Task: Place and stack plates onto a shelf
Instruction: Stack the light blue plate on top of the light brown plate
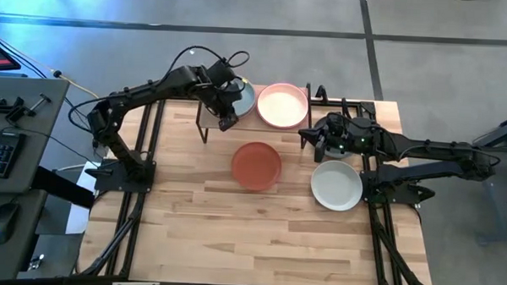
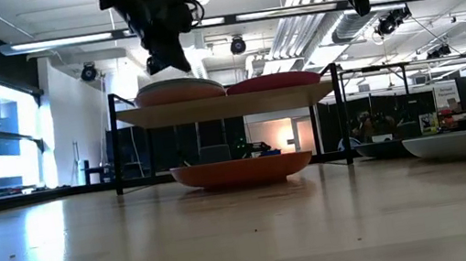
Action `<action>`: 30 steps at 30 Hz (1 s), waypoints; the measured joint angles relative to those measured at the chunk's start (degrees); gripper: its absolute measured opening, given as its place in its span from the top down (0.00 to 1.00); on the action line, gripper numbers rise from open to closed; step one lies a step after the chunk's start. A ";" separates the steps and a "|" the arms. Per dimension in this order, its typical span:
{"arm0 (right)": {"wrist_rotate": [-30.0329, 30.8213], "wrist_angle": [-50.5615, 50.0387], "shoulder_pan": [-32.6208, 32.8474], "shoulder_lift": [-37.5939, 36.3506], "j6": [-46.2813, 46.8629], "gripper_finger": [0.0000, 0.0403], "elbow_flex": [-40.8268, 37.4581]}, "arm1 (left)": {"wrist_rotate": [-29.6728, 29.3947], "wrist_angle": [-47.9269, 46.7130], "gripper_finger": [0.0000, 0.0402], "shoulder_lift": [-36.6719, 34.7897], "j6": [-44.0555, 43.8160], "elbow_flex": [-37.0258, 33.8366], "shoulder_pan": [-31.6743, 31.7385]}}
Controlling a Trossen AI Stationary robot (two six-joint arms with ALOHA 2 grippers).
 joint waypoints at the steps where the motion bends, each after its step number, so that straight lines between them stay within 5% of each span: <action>1: 0.00 -0.02 0.00 0.00 -0.02 1.00 0.00 | 1.17 0.02 1.00 -0.49 -0.53 0.00 -0.02; 11: 0.00 -1.08 0.00 -0.01 -1.72 1.00 0.00 | -5.64 1.72 1.00 -2.72 -2.95 -0.79 -0.13; 15: -0.11 -1.64 0.00 0.00 -2.14 1.00 0.00 | -6.84 9.46 1.00 -4.61 -8.48 -7.66 -1.62; 21: -0.94 -1.95 0.00 0.01 -2.26 1.00 0.00 | -14.29 31.17 1.00 -16.83 -17.13 -18.48 -4.40; 30: 4.45 -1.94 0.00 0.00 -3.90 1.00 0.00 | -38.46 48.33 1.00 -26.02 -25.29 -36.25 -12.96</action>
